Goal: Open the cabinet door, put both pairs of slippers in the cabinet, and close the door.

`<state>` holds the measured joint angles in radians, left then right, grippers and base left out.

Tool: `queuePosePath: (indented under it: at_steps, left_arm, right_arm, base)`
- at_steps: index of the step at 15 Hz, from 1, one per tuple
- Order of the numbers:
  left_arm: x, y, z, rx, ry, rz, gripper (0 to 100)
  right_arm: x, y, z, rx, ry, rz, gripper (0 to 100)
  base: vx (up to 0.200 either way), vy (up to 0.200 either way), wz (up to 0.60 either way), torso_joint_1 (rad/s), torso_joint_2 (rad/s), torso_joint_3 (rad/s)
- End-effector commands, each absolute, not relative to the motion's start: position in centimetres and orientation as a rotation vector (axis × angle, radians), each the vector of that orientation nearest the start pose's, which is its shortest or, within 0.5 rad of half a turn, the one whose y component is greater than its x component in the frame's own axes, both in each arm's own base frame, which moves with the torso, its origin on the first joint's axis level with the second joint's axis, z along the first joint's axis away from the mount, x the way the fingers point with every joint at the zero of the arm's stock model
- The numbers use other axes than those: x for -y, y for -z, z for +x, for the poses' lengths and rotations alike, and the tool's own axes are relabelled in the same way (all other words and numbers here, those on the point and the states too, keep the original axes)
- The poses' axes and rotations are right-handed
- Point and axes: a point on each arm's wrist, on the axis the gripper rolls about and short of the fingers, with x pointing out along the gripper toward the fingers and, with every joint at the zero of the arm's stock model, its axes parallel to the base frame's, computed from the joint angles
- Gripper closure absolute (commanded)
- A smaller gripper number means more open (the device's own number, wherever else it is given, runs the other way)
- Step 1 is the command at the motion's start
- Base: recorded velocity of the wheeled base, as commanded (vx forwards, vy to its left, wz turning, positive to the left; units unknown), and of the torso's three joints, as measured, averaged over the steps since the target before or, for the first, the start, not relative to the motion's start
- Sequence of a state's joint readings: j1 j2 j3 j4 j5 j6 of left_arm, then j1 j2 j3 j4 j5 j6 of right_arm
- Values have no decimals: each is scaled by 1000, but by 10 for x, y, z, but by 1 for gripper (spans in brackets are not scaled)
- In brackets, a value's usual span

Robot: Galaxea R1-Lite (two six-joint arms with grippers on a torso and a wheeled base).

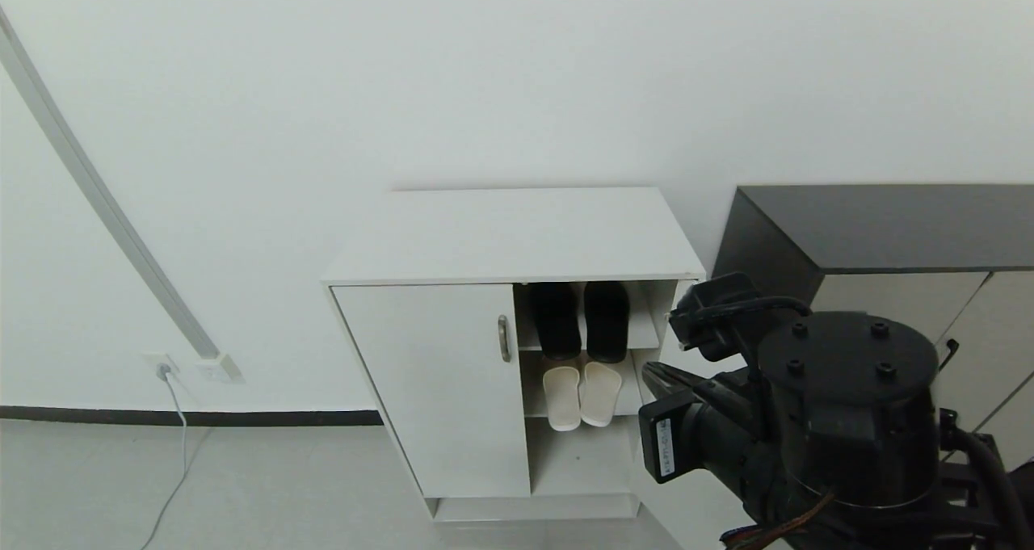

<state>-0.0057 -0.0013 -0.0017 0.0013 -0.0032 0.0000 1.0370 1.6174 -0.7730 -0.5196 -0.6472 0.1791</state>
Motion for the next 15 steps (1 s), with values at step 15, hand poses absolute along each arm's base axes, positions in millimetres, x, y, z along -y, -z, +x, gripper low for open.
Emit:
queuePosePath:
  at_steps: [15]
  left_arm:
    - [0,-76,-23,0,9,0,100]
  right_arm:
    - [-231,-182,168,-249,-331,-66,100]
  base:
    - [0,0,-280,0,0,1]
